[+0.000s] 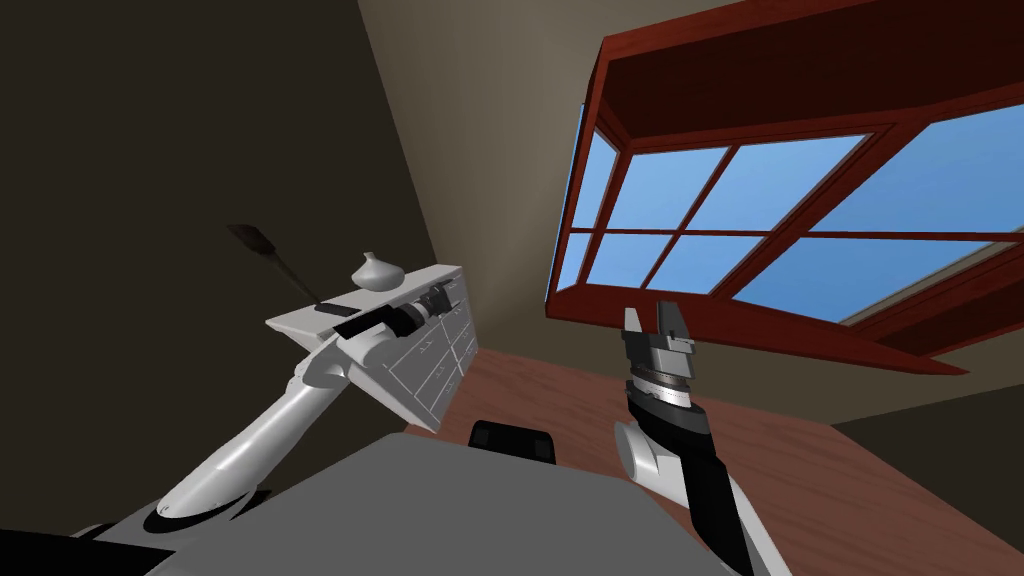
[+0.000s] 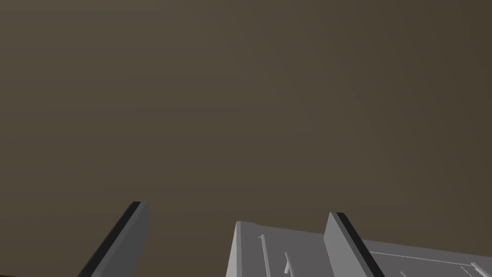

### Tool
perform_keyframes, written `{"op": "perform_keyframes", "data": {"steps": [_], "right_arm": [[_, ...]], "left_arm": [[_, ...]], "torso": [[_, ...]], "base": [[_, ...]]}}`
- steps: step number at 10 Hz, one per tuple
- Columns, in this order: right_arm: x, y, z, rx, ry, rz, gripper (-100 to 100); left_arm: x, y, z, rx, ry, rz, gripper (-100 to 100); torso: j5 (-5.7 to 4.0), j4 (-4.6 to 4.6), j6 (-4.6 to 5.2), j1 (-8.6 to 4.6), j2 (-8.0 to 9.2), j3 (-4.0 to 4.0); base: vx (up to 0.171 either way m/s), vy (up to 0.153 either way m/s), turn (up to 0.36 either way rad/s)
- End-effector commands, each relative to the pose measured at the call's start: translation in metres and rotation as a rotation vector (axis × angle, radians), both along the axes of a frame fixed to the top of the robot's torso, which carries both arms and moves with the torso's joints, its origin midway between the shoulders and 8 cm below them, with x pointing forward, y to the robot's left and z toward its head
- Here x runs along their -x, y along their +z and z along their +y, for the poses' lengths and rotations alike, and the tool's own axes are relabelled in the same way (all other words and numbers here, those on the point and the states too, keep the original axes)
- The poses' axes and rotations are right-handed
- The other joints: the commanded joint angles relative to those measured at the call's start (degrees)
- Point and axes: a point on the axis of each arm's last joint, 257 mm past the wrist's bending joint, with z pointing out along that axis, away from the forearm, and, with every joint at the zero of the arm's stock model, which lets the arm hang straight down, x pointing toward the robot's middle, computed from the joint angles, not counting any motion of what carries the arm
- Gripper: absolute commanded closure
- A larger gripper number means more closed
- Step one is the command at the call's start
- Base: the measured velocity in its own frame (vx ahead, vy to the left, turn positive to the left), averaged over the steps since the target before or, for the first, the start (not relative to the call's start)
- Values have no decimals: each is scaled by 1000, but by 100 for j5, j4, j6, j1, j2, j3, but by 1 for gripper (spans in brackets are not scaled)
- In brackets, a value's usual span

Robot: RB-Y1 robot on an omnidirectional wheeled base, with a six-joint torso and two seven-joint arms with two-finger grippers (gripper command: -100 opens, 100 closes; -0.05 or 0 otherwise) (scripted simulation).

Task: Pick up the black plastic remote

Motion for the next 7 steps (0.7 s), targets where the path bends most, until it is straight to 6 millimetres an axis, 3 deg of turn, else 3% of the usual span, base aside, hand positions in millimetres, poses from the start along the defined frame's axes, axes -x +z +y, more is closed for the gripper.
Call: {"op": "perform_keyframes", "data": {"steps": [1,5,7], "right_arm": [[0,0,0,0,0,0,0],[0,0,0,0,0,0,0],[0,0,0,0,0,0,0]], "left_arm": [[0,-6,1,1,-2,31,-100],[-7,-6,19,-13,-4,132,-100],[-4,-17,17,-8,-10,176,-100]], "torso": [[0,0,0,0,0,0],[2,1,-1,8,3,2],[2,0,0,8,1,0]], "base": [[9,-20,10],[16,-26,-50],[15,-13,-23]]}}
